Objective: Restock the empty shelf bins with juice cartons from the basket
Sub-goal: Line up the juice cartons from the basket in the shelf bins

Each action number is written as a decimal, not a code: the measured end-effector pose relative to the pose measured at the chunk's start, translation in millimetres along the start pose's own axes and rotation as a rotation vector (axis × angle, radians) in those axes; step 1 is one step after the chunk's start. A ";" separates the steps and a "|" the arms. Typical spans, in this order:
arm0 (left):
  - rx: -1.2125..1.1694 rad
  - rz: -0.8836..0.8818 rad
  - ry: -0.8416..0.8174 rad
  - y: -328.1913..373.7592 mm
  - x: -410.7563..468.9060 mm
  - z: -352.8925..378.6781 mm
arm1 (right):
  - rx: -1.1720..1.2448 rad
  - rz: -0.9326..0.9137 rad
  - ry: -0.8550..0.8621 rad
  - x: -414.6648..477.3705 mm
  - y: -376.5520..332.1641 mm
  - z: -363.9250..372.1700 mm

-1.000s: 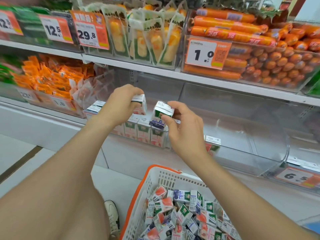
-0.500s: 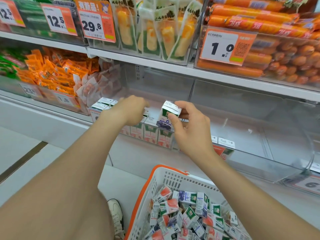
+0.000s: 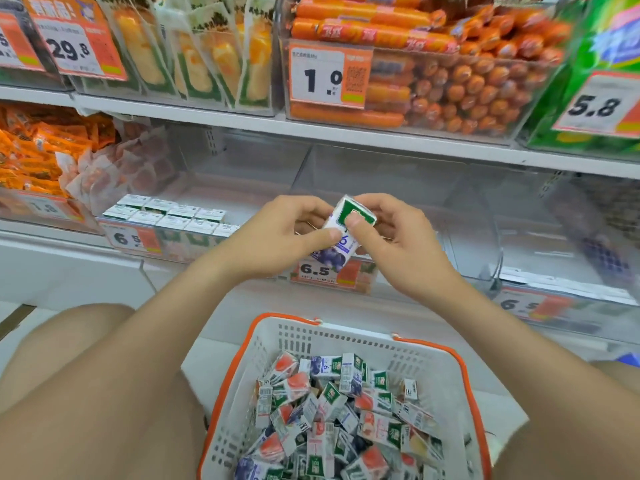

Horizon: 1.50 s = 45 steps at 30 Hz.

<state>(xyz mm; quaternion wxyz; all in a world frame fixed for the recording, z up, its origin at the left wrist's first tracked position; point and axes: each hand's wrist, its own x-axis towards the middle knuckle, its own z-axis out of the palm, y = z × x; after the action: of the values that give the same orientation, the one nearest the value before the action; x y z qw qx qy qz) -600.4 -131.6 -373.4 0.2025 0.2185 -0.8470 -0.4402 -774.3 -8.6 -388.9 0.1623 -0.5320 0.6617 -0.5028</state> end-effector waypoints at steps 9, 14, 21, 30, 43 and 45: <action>-0.024 0.100 -0.033 24.2 9.6 61.5 | -0.150 0.087 0.050 -23.0 14.8 -44.3; -0.156 0.125 -0.080 42.4 27.2 88.6 | -0.265 0.190 0.098 -21.5 7.0 -81.3; -0.052 0.238 -0.059 57.4 54.3 135.1 | -0.435 0.249 0.197 -31.0 13.7 -127.6; 0.493 0.488 -0.044 49.0 79.7 200.9 | -0.889 0.327 0.309 -43.1 79.1 -252.2; 1.024 0.656 -0.171 64.6 86.4 282.0 | -1.250 0.546 -0.073 -79.3 168.9 -338.2; 1.029 0.625 -0.167 67.4 87.5 288.2 | -1.211 0.548 -0.128 -81.3 166.1 -338.8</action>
<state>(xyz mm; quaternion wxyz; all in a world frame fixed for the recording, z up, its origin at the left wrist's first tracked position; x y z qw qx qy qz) -839.7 44.7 -456.9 0.1233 -0.0062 -0.9882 0.0906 -1087.1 216.9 -404.5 -0.0040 -0.3706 0.9275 0.0494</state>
